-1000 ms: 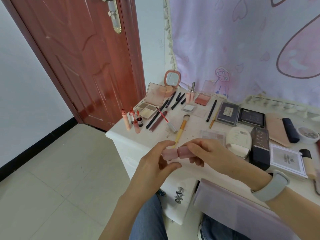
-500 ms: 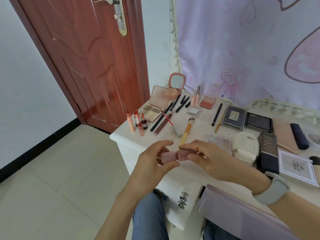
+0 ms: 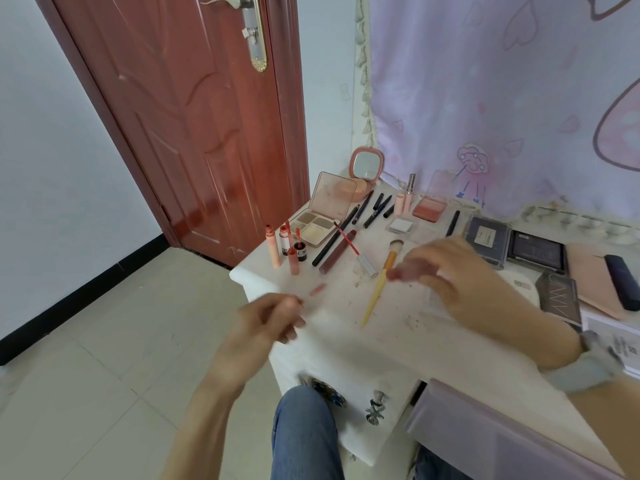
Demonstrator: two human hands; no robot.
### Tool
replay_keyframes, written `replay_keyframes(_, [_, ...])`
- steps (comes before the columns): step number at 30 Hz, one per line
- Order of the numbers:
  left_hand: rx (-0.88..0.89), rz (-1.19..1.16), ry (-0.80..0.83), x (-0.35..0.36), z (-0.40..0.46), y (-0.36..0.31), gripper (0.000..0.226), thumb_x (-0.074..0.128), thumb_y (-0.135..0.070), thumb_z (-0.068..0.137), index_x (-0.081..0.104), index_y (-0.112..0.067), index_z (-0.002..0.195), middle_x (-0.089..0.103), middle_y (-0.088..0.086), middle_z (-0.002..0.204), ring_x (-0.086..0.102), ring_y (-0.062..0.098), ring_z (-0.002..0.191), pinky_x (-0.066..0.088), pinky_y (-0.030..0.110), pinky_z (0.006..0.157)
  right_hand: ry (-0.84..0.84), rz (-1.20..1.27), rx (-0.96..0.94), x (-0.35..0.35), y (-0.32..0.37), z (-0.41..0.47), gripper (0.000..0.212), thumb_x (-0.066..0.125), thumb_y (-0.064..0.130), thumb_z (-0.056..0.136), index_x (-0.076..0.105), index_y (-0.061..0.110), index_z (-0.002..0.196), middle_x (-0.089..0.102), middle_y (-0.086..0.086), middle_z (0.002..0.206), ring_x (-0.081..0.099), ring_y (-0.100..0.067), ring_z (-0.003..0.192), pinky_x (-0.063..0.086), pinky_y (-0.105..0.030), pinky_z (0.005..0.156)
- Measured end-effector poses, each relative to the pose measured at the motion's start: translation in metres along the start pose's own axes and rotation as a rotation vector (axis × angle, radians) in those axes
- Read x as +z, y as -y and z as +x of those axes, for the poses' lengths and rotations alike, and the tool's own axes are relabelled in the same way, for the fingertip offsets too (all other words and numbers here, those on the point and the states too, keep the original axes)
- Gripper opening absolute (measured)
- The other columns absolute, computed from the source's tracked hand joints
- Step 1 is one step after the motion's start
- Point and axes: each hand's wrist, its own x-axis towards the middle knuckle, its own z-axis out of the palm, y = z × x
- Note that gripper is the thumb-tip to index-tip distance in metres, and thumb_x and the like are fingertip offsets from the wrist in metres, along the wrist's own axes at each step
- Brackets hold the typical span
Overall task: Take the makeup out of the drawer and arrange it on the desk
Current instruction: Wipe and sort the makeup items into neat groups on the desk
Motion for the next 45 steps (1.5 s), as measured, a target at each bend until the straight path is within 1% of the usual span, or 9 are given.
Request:
replay_keyframes(2, [0.006, -0.168, -0.131, -0.009, 0.003, 0.005, 0.019, 0.054, -0.023, 0.087, 0.064, -0.01, 0.095, 0.069, -0.004, 0.079, 0.05, 0.007, 0.063, 0.043, 0.02, 0.062, -0.134, 0.265, 0.197, -0.006, 0.0, 0.008, 0.022, 0.055, 0.023, 0.088, 0.05, 0.045, 0.087, 0.057, 0.034, 0.085, 0.048, 0.015, 0.083, 0.037, -0.005, 0.073])
replay_keyframes(4, [-0.011, -0.365, -0.176, -0.005, 0.006, 0.007, 0.026, 0.056, -0.024, 0.081, 0.062, -0.008, 0.1, 0.069, 0.001, 0.09, 0.053, 0.005, 0.067, 0.042, 0.02, 0.063, -0.175, 0.476, 0.323, 0.001, 0.006, 0.015, 0.009, 0.057, 0.037, 0.085, 0.053, 0.04, 0.092, 0.061, 0.025, 0.093, 0.055, 0.012, 0.087, 0.041, -0.007, 0.07])
replay_keyframes(10, [-0.003, -0.475, -0.297, 0.023, 0.014, 0.011, 0.013, 0.064, -0.01, 0.083, 0.064, -0.005, 0.095, 0.071, -0.001, 0.093, 0.068, 0.015, 0.084, 0.055, 0.021, 0.069, -0.101, 0.624, 0.348, 0.043, 0.027, 0.021, 0.011, 0.059, 0.041, 0.085, 0.054, 0.032, 0.083, 0.067, 0.009, 0.086, 0.063, 0.002, 0.08, 0.05, -0.015, 0.07])
replay_keyframes(17, [0.107, 0.087, -0.443, 0.031, 0.03, 0.025, 0.018, 0.067, -0.029, 0.083, 0.067, -0.025, 0.1, 0.067, -0.012, 0.094, 0.06, 0.006, 0.09, 0.039, 0.007, 0.07, -0.056, 0.407, 0.361, 0.076, 0.033, 0.029, 0.027, 0.049, 0.054, 0.086, 0.055, 0.03, 0.074, 0.059, 0.021, 0.077, 0.05, -0.002, 0.079, 0.038, -0.018, 0.069])
replay_keyframes(23, [0.189, 0.419, -0.456, 0.033, 0.038, 0.029, 0.025, 0.063, -0.026, 0.086, 0.066, -0.021, 0.11, 0.063, -0.008, 0.108, 0.039, 0.014, 0.108, 0.03, 0.03, 0.094, -0.07, 0.258, 0.315, 0.09, 0.033, 0.038, 0.022, 0.053, 0.048, 0.087, 0.062, 0.029, 0.081, 0.057, 0.02, 0.084, 0.042, -0.009, 0.078, 0.028, -0.026, 0.07])
replay_keyframes(28, [0.183, 0.464, -0.448, 0.031, 0.042, 0.03, 0.027, 0.061, -0.025, 0.088, 0.064, -0.025, 0.115, 0.065, -0.008, 0.099, 0.04, 0.016, 0.102, 0.018, 0.021, 0.08, -0.088, 0.182, 0.296, 0.096, 0.036, 0.043, 0.022, 0.054, 0.045, 0.086, 0.063, 0.024, 0.086, 0.059, 0.009, 0.084, 0.042, -0.013, 0.08, 0.029, -0.027, 0.071])
replay_keyframes(35, [0.228, 0.47, -0.458, 0.035, 0.042, 0.028, 0.028, 0.061, -0.019, 0.088, 0.065, -0.025, 0.115, 0.05, -0.028, 0.076, 0.036, 0.005, 0.091, 0.017, 0.018, 0.081, -0.095, 0.143, 0.306, 0.1, 0.041, 0.046, 0.017, 0.058, 0.031, 0.086, 0.063, 0.021, 0.099, 0.063, 0.007, 0.09, 0.044, -0.015, 0.09, 0.031, -0.031, 0.08])
replay_keyframes(41, [0.232, 0.435, -0.493, 0.04, 0.042, 0.033, 0.026, 0.064, -0.023, 0.085, 0.065, -0.025, 0.112, 0.062, -0.012, 0.091, 0.032, -0.003, 0.088, 0.017, 0.015, 0.083, -0.128, 0.099, 0.323, 0.102, 0.044, 0.046, 0.026, 0.057, 0.034, 0.087, 0.062, 0.022, 0.109, 0.065, 0.006, 0.094, 0.045, -0.016, 0.094, 0.027, -0.03, 0.078])
replay_keyframes(45, [0.226, 0.428, -0.523, 0.041, 0.043, 0.034, 0.025, 0.065, -0.02, 0.085, 0.066, -0.019, 0.11, 0.066, -0.008, 0.094, 0.035, 0.007, 0.094, 0.03, 0.026, 0.091, -0.133, 0.046, 0.317, 0.103, 0.043, 0.045, 0.028, 0.057, 0.034, 0.086, 0.06, 0.022, 0.111, 0.065, 0.006, 0.098, 0.045, -0.017, 0.097, 0.027, -0.03, 0.08])
